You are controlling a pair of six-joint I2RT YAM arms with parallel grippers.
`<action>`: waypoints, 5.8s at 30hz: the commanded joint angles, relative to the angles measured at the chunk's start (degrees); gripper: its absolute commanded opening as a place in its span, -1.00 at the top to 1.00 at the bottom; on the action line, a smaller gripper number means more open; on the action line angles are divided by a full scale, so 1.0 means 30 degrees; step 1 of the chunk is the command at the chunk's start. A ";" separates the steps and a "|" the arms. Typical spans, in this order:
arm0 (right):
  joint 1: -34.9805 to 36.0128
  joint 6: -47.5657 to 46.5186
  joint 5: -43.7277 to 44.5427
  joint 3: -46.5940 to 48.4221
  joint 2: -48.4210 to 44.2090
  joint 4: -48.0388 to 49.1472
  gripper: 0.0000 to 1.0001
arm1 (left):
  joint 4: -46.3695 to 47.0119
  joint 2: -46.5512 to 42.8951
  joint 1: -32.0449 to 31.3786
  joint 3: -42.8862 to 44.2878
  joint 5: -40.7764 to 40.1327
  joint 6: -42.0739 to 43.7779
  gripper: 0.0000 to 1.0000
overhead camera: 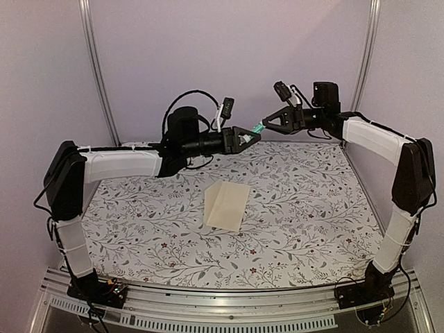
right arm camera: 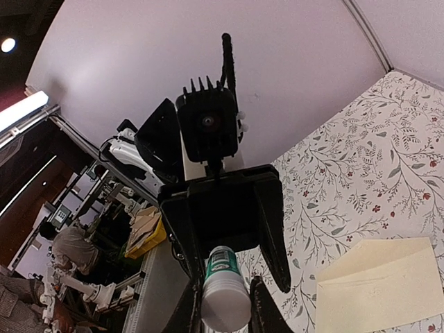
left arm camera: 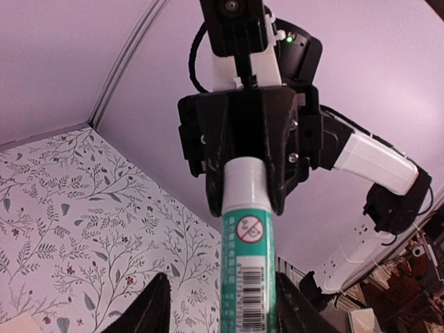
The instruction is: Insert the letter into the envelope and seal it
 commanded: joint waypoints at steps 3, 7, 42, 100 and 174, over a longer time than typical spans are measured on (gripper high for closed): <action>-0.0081 -1.0177 0.0851 0.2674 0.0501 -1.0513 1.00 | -0.8120 -0.1524 0.0159 0.0822 0.3466 0.3578 -0.11; 0.0206 -1.5152 0.1910 0.4746 0.1297 -1.6132 0.99 | -0.9769 -0.2082 0.0142 0.0790 0.3775 0.4677 -0.18; 0.1953 -1.9966 0.2919 0.6091 0.1549 -2.0735 0.99 | -1.2665 0.0518 -0.0230 0.4135 0.6392 0.6575 0.38; -0.1211 -2.1187 2.0402 -0.8323 -0.1240 -0.9278 0.85 | -0.9951 -0.3241 0.0618 0.0762 -0.1468 0.6217 0.94; 0.3973 -1.0565 1.0982 0.0618 -0.4952 -0.5634 0.28 | 0.2676 -0.0251 -0.1193 0.3285 -0.1639 0.1969 0.97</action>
